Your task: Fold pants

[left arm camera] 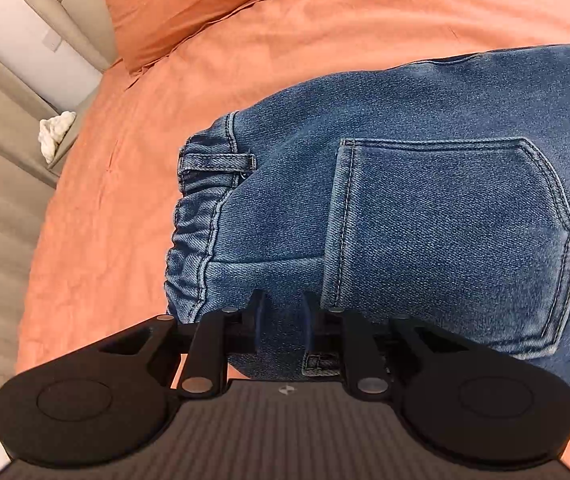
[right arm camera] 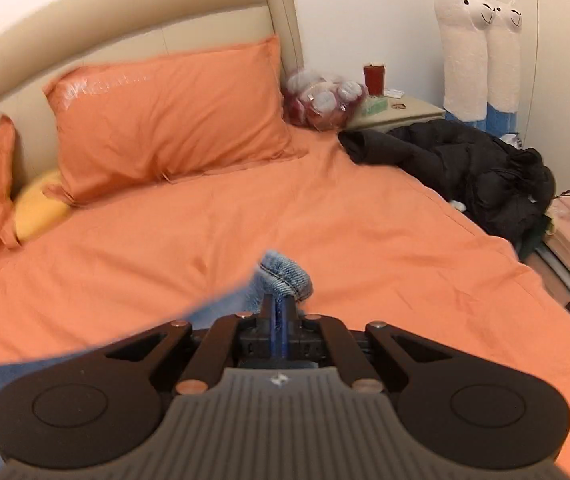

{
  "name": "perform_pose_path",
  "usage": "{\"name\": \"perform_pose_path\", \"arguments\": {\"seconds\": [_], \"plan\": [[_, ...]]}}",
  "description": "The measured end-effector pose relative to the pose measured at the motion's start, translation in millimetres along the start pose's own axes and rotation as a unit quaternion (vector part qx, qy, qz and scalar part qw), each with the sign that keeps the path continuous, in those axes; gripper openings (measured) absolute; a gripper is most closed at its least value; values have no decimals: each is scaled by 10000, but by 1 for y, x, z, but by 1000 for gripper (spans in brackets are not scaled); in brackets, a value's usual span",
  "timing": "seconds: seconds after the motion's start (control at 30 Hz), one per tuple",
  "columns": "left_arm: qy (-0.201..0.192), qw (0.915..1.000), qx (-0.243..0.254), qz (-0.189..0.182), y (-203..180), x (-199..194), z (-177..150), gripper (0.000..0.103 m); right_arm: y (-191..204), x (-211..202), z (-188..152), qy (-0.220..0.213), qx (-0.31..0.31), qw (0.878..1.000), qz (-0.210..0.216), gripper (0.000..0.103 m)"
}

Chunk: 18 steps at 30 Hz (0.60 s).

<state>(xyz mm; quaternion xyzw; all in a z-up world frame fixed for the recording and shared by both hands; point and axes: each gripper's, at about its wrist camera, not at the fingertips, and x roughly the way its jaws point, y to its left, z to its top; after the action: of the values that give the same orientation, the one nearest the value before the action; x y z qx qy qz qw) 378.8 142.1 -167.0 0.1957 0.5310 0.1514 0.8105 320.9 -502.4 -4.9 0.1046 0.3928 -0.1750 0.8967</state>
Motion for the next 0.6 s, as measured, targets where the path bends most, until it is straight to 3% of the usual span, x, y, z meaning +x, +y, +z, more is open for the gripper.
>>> {"name": "perform_pose_path", "arguments": {"seconds": [0.23,0.53,0.6], "plan": [[10,9999,121,101,-5,4,0,19,-29,66,-61,858,278,9954,-324,0],[-260,9995,104,166,-8,-7,-5,17,-38,84,-74,1268,269,9906,-435,0],[-422,9991,-88,8,-3,-19,-11,18,-32,73,-74,1200,45,9908,-626,24]]}}
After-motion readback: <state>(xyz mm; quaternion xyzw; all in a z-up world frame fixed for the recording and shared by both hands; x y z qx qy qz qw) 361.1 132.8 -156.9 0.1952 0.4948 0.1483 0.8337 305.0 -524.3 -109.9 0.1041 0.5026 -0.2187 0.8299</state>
